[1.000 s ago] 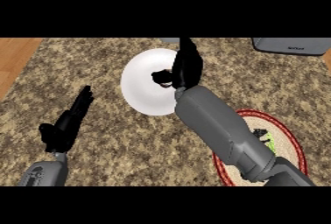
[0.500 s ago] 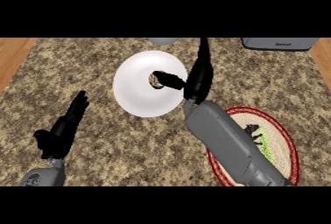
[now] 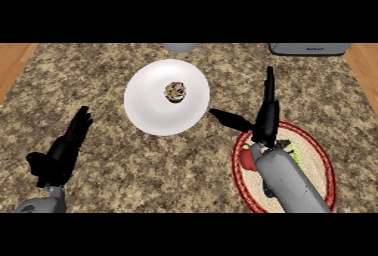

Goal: Pick the cupcake from the placemat and place it in the plate

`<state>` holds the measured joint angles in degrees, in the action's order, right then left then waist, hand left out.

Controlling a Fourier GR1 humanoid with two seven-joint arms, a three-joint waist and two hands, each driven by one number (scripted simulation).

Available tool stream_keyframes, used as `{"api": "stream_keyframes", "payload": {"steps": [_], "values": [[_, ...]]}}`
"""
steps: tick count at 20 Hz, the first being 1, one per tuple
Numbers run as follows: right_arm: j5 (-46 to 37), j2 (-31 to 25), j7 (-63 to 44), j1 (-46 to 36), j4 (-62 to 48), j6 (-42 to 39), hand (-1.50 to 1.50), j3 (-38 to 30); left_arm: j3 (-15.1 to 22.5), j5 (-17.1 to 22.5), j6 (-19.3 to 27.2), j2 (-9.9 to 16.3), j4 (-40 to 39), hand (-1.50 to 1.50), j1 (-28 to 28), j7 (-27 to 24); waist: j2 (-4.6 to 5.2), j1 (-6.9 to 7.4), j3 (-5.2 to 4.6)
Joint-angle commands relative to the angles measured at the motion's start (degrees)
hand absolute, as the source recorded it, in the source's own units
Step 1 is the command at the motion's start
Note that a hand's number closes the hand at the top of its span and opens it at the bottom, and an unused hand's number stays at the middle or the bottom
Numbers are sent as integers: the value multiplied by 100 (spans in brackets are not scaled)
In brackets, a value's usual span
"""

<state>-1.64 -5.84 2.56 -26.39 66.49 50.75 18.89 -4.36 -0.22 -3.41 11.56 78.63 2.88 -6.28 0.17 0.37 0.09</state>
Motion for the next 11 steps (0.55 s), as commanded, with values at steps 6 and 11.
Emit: {"api": "stream_keyframes", "payload": {"steps": [6, 11], "values": [[402, -188, 1550, 756, -456, -1373, -150, -748, -171, -14, -175, 59, -287, 0, 117, -123, -12, -27, -8], [361, -100, 2207, 734, -856, -1552, -150, -1240, -187, -147, -21, -96, -467, 0, 366, -162, -10, -34, -8]]}}
